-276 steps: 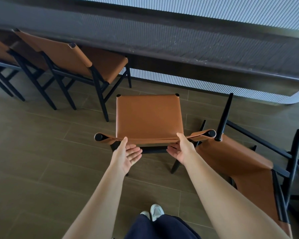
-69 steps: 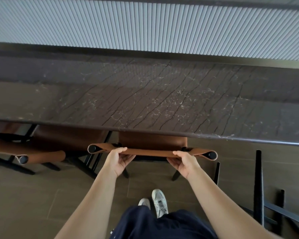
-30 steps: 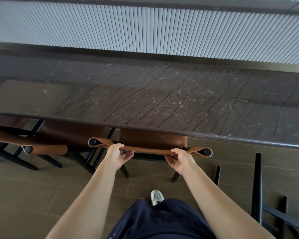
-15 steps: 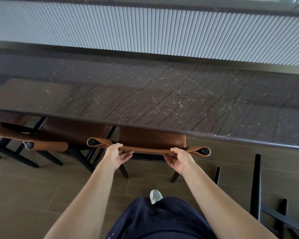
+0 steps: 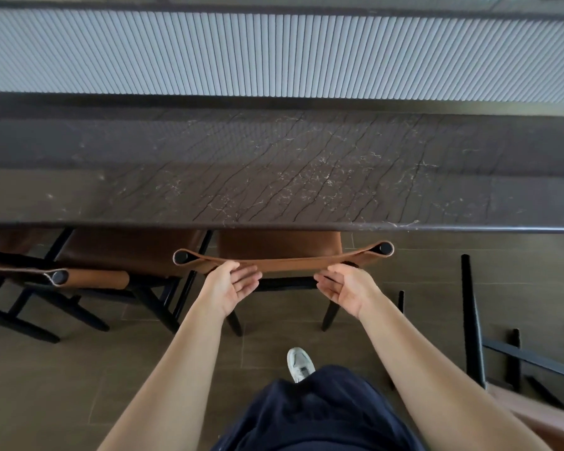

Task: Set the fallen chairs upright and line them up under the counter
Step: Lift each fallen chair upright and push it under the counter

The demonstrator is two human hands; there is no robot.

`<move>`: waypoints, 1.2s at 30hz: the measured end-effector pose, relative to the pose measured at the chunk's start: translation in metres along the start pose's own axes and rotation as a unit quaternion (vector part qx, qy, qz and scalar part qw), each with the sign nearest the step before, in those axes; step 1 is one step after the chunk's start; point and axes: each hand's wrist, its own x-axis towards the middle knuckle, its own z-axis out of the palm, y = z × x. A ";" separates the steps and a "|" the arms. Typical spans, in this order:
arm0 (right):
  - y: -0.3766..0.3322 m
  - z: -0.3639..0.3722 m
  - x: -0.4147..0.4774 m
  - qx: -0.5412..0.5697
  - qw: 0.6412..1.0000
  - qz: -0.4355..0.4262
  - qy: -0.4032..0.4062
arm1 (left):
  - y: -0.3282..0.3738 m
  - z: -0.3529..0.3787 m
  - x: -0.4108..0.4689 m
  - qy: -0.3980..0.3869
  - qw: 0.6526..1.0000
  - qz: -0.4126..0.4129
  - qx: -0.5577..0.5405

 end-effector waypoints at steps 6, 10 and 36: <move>0.040 -0.005 -0.050 0.088 0.995 -0.036 -0.025 | -0.005 -0.016 -0.031 -0.070 0.996 0.004 0.051; 0.063 -0.022 -0.080 0.135 0.989 -0.059 -0.022 | -0.018 -0.016 -0.056 -0.111 0.992 -0.006 0.064; 0.224 -0.326 -0.305 0.308 0.929 -0.155 0.134 | -0.301 0.086 -0.242 -0.307 0.908 -0.079 0.274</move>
